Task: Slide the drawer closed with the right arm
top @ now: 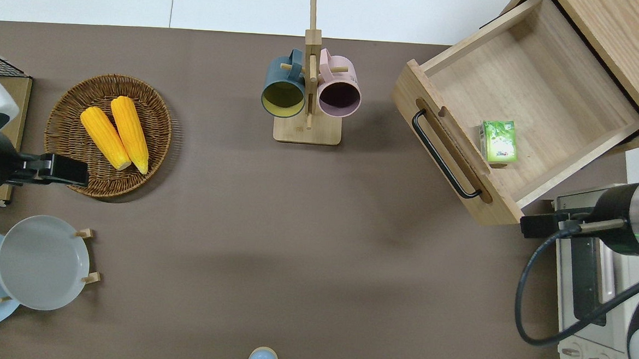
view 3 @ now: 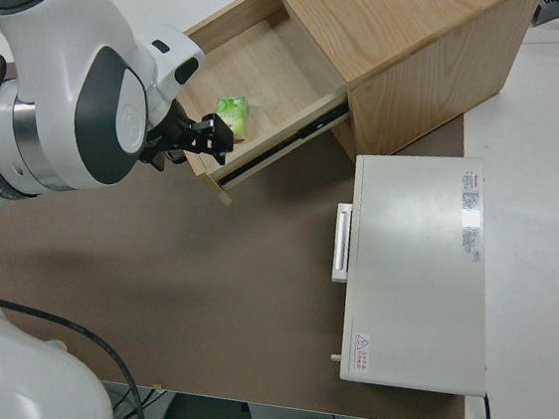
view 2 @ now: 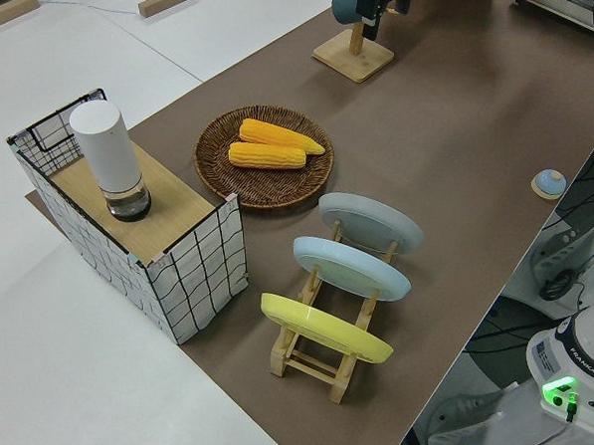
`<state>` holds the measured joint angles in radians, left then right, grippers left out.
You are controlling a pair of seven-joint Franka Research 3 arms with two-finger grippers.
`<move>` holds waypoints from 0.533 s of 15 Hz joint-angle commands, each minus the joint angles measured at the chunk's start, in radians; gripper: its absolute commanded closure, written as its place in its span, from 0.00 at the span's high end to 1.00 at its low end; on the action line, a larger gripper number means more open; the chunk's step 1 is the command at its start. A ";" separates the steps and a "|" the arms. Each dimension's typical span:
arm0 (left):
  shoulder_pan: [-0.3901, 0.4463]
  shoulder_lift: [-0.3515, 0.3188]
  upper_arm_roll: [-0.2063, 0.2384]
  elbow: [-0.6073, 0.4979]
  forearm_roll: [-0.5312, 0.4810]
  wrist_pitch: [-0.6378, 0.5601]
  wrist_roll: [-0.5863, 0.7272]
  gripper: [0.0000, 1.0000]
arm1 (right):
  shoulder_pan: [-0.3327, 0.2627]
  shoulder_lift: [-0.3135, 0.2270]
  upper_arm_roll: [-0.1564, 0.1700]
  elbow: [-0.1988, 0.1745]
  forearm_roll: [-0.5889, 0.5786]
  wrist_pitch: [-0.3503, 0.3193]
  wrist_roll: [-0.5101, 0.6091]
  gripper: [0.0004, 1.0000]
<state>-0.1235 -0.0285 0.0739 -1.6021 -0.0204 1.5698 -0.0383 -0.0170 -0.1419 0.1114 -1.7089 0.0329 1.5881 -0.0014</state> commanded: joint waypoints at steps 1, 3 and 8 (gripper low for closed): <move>-0.002 -0.008 0.003 0.004 0.013 -0.013 0.001 1.00 | -0.003 -0.004 0.001 0.002 0.015 -0.014 -0.012 0.99; -0.002 -0.008 0.003 0.002 0.013 -0.014 0.001 1.00 | 0.000 -0.008 0.001 0.002 0.010 -0.037 -0.009 0.91; -0.002 -0.008 0.001 0.002 0.013 -0.013 0.001 1.00 | 0.087 -0.015 -0.004 0.002 0.010 -0.072 0.171 0.17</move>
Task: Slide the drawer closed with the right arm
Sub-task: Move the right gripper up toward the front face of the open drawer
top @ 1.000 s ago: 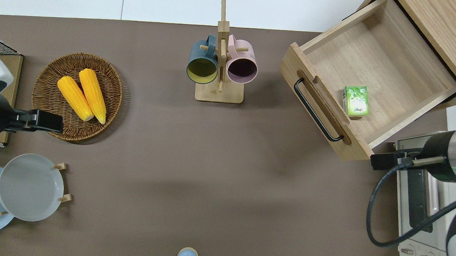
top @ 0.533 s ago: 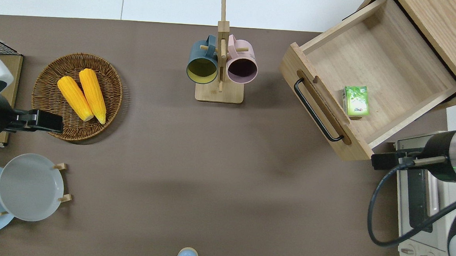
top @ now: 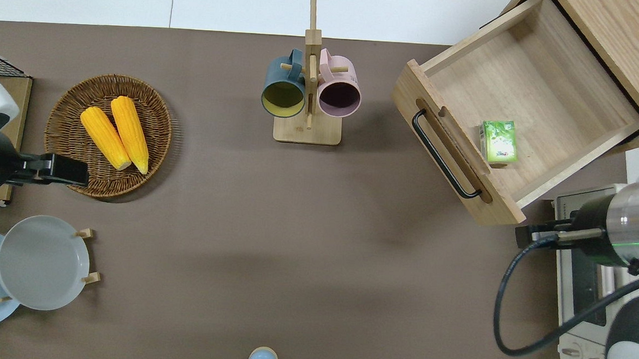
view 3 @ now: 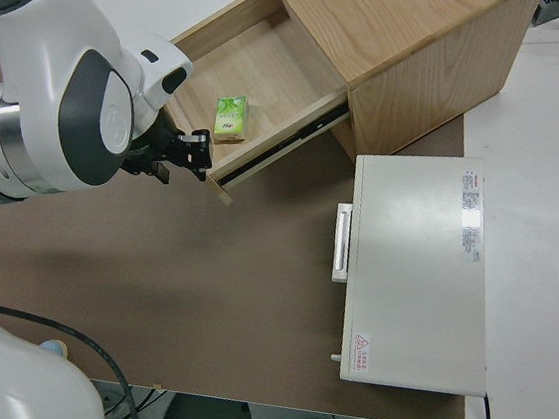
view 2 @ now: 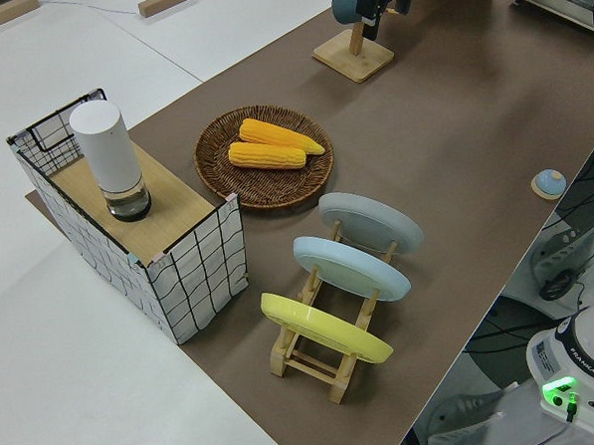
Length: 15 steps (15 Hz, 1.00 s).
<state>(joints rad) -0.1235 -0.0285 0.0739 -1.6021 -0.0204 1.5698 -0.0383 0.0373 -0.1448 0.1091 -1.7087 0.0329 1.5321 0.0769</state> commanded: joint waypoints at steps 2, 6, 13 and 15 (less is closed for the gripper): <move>-0.002 -0.008 0.003 0.002 0.013 -0.014 0.001 1.00 | 0.047 -0.021 0.020 0.001 0.016 -0.017 0.180 0.00; -0.002 -0.008 0.003 0.002 0.013 -0.014 0.001 1.00 | 0.085 -0.036 0.060 0.000 0.059 -0.015 0.421 0.00; -0.002 -0.008 0.003 0.002 0.013 -0.013 0.001 1.00 | 0.219 -0.018 0.066 -0.095 0.088 0.165 0.861 0.00; -0.002 -0.008 0.003 0.002 0.013 -0.014 0.001 1.00 | 0.234 -0.001 0.087 -0.143 0.075 0.251 0.984 0.00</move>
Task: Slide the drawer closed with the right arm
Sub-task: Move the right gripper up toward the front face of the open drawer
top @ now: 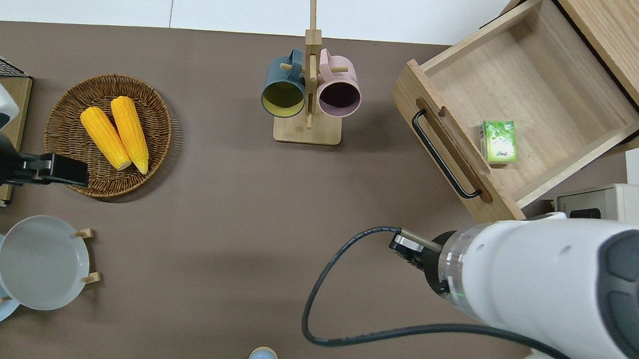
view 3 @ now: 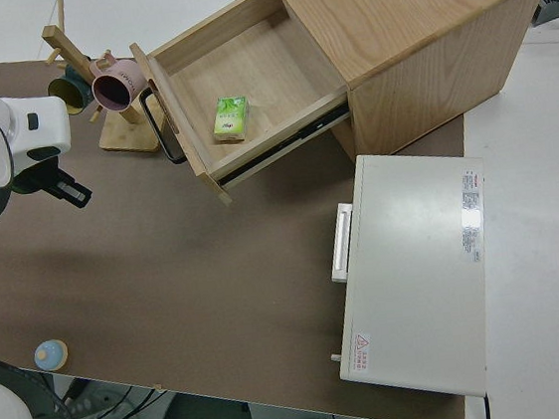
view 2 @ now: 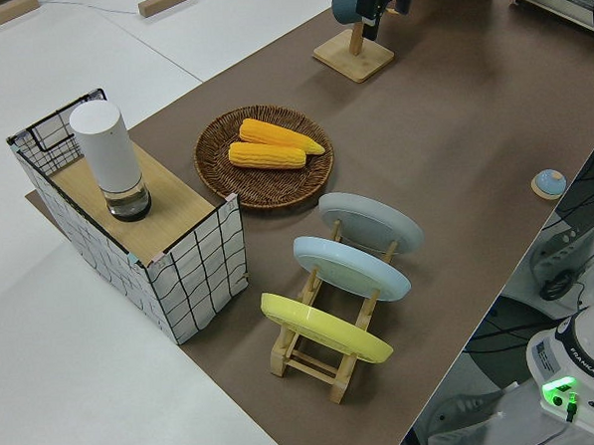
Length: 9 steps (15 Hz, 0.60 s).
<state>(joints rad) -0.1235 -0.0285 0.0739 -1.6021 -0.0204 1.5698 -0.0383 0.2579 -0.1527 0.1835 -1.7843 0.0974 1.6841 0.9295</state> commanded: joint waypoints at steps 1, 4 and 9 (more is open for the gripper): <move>-0.002 -0.008 0.003 0.002 0.013 -0.014 0.001 1.00 | 0.033 0.016 0.013 -0.095 -0.005 0.161 0.194 0.00; -0.002 -0.008 0.003 0.002 0.013 -0.013 0.001 1.00 | 0.038 0.059 0.013 -0.113 -0.022 0.224 0.306 0.00; -0.002 -0.008 0.003 0.002 0.013 -0.014 0.001 1.00 | 0.038 0.122 0.002 -0.112 -0.077 0.296 0.397 0.00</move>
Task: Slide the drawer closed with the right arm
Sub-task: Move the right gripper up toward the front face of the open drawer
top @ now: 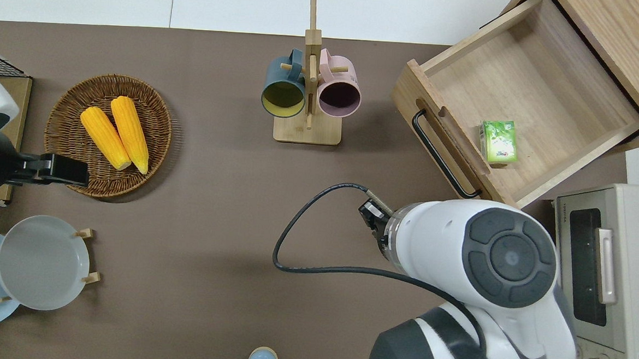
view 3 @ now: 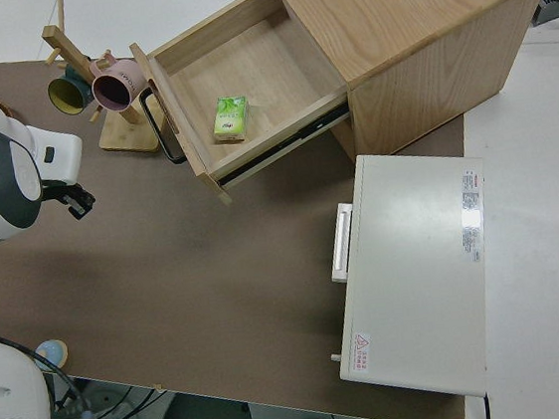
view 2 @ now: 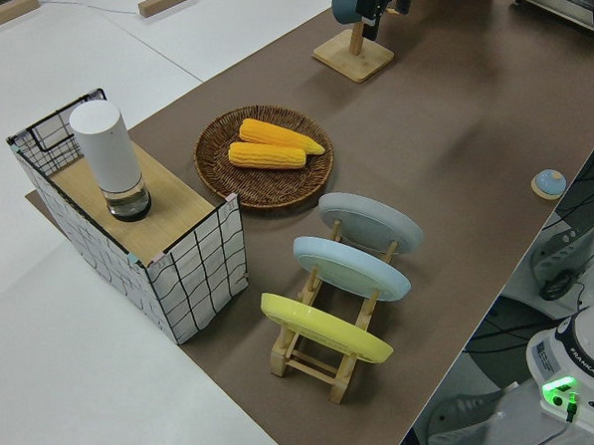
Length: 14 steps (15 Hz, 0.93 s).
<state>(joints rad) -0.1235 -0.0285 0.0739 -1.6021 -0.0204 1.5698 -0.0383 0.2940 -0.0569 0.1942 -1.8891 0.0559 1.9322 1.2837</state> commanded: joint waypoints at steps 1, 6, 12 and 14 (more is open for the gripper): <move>-0.002 -0.008 0.003 0.002 0.013 -0.013 0.001 1.00 | -0.001 0.044 -0.013 -0.007 -0.074 0.060 0.054 0.00; -0.002 -0.008 0.003 0.002 0.013 -0.014 0.001 1.00 | -0.019 0.103 -0.030 0.016 -0.140 0.102 0.055 0.00; -0.002 -0.008 0.003 0.002 0.013 -0.014 0.001 1.00 | -0.039 0.160 -0.065 0.068 -0.186 0.133 0.040 0.00; -0.002 -0.008 0.003 0.002 0.013 -0.013 0.001 1.00 | -0.042 0.181 -0.068 0.088 -0.188 0.136 0.032 0.00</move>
<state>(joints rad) -0.1235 -0.0285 0.0739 -1.6021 -0.0204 1.5698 -0.0383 0.2665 0.0811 0.1190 -1.8503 -0.1062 2.0600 1.3170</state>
